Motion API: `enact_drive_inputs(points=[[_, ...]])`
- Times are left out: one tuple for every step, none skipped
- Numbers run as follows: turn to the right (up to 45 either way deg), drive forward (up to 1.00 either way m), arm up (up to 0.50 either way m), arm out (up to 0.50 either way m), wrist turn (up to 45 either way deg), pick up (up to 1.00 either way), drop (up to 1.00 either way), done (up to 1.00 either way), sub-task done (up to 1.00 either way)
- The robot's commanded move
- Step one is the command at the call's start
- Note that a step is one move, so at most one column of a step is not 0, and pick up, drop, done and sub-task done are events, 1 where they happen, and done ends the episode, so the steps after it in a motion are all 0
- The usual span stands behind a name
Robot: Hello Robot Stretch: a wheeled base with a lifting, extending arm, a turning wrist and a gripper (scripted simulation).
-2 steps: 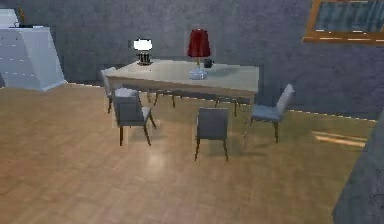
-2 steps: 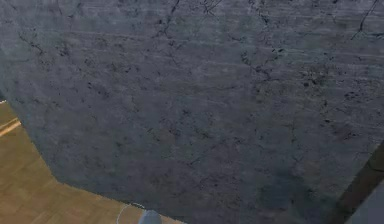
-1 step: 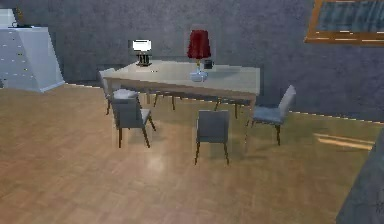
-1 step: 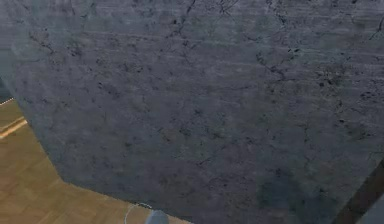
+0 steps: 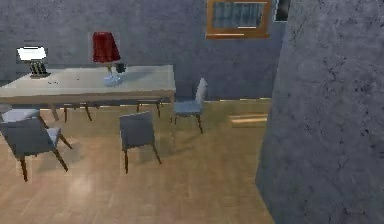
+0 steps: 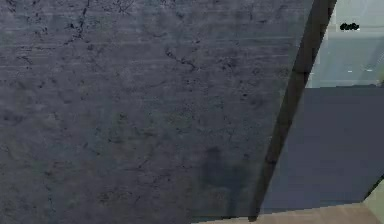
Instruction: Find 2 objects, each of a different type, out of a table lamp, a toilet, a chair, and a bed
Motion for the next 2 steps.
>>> enact_drive_inputs(points=[[0.0,1.00,0.00,0.00,0.0,0.00,0.00,0.00,0.00],[-36.0,0.00,0.00,0.00,0.0,0.00,0.00,0.00,0.00]])
